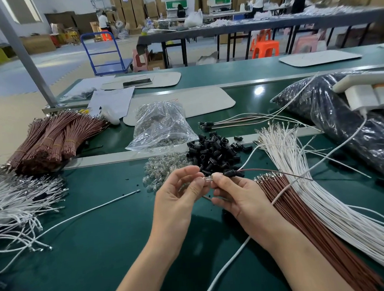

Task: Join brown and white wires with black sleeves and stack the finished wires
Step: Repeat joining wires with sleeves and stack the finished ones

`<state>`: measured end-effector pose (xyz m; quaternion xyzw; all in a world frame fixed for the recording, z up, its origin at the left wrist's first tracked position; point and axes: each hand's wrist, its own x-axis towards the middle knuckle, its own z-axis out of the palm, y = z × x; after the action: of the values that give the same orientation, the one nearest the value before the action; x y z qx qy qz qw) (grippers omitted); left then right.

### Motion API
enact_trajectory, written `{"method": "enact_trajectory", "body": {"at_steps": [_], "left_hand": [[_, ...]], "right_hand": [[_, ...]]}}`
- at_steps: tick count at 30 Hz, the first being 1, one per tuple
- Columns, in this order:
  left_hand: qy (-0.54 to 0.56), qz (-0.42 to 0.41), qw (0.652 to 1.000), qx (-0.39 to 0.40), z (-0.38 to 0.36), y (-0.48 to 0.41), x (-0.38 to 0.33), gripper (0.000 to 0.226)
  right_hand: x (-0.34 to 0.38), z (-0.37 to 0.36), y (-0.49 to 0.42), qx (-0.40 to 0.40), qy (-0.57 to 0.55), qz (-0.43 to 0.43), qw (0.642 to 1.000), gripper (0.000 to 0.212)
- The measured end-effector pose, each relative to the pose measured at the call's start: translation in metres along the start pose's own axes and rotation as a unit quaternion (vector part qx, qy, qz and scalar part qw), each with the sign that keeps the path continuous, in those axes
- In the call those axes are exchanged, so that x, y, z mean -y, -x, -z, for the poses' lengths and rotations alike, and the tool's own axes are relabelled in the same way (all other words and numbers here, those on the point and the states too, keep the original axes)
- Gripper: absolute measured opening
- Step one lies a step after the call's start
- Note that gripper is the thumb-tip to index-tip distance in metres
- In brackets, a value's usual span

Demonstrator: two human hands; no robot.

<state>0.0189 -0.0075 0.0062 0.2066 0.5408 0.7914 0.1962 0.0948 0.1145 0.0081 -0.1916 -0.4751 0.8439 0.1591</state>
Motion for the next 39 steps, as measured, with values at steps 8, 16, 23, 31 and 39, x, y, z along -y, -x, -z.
{"method": "enact_trajectory", "body": {"at_steps": [8, 16, 23, 31, 39], "left_hand": [[0.004, -0.011, 1.000, 0.001, -0.0009, 0.0021, -0.0001, 0.013], [0.006, -0.019, 1.000, -0.002, 0.0004, 0.0008, -0.0018, 0.009], [-0.043, -0.059, 0.997, -0.007, -0.0001, 0.0012, -0.0001, 0.016], [-0.042, -0.057, 0.997, -0.008, -0.0017, 0.0031, -0.0020, 0.010], [-0.063, -0.057, 0.996, -0.020, -0.0009, 0.0038, -0.0015, 0.016]], "right_hand": [[-0.0002, 0.0002, -0.0010, 0.005, -0.013, -0.002, 1.000, 0.018], [-0.0005, 0.0010, -0.0009, 0.015, -0.015, 0.005, 1.000, 0.024], [-0.0020, 0.0007, -0.0017, 0.005, -0.023, 0.006, 1.000, 0.021], [-0.0004, -0.0003, -0.0013, -0.001, -0.035, 0.000, 0.999, 0.014], [-0.0029, 0.0014, -0.0008, 0.006, -0.028, 0.007, 1.000, 0.019]]}}
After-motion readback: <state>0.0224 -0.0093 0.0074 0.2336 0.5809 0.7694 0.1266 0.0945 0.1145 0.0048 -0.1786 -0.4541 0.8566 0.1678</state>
